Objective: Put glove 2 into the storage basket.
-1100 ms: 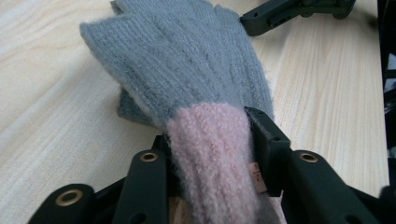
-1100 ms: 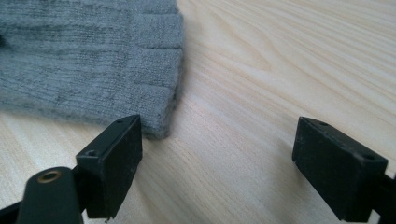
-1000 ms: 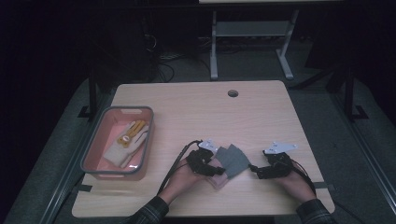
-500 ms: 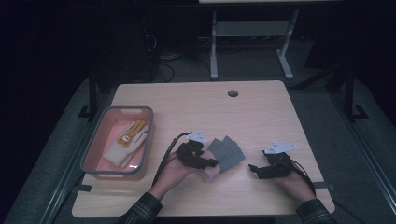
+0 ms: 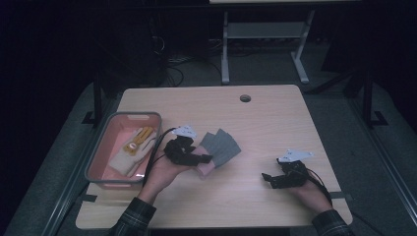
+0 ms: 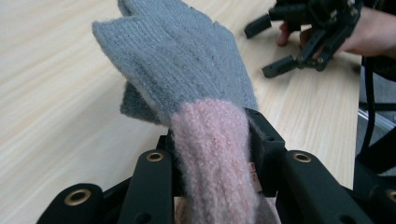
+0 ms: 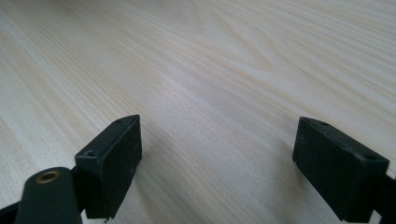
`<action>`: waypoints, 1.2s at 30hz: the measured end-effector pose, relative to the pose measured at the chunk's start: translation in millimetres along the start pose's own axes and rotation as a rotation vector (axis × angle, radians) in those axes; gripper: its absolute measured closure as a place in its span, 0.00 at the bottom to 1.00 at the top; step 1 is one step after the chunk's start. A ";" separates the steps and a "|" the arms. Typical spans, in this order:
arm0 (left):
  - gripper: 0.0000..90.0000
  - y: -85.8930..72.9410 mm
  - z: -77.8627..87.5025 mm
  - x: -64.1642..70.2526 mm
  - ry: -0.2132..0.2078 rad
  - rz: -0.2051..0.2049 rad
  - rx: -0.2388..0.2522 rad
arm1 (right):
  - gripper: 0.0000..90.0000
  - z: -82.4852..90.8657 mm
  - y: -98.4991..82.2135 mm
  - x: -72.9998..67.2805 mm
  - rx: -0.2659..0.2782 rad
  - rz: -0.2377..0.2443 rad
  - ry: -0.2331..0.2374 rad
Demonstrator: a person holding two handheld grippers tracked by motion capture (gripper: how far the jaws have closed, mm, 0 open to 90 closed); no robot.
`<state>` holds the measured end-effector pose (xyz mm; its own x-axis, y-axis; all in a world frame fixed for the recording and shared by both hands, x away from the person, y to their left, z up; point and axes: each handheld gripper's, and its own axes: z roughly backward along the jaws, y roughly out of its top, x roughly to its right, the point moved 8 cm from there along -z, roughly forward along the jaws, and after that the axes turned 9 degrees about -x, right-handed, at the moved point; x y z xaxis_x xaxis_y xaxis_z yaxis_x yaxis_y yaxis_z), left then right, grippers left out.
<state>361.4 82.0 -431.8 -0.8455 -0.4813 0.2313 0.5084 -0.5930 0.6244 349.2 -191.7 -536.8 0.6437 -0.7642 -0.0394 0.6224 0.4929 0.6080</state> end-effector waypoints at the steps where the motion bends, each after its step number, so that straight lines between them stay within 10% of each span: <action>1: 0.73 0.0 3.9 -2.0 0.006 0.002 0.006 | 0.17 0.0 0.0 0.0 0.001 0.000 -0.001; 36: 0.73 -48.8 128.4 -84.1 0.219 0.206 0.152 | 0.17 0.0 0.2 -0.4 0.004 0.008 -0.001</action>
<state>386.7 234.2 -385.9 -0.6641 -0.7180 0.2085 0.6204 -0.3736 0.6896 349.0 -191.3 -536.7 0.6483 -0.7606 -0.0332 0.6153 0.4978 0.6112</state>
